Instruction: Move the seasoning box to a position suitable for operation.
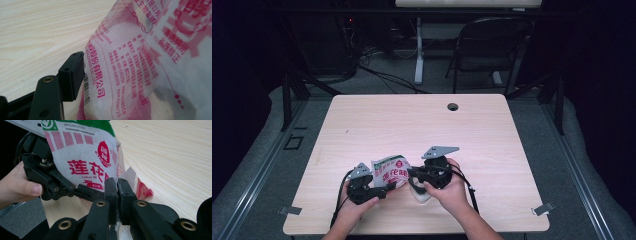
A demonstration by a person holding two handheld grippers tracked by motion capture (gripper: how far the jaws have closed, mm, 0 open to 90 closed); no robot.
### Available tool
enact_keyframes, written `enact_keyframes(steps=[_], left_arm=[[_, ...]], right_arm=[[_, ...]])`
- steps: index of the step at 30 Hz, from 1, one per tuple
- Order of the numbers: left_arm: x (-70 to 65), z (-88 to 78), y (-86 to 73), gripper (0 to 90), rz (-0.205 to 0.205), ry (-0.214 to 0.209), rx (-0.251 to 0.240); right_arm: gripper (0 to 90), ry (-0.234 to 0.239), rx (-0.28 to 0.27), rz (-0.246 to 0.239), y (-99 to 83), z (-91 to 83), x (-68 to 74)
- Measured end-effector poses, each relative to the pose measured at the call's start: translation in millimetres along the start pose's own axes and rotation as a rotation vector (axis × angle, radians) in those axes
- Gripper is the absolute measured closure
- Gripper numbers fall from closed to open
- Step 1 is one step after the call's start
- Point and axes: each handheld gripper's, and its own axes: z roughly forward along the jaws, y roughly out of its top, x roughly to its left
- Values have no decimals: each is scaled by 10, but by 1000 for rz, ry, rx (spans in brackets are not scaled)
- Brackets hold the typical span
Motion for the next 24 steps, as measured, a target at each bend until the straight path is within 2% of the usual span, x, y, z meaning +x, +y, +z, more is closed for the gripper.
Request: enact_keyframes(steps=[7,24], left_arm=[[-4,47,-21,335,-13,-2,8],[14,138,-69,302,-12,7,52]], right_arm=[[862,6,4,3,-11,6,-8],[856,9,7,9,-23,8,-21]])
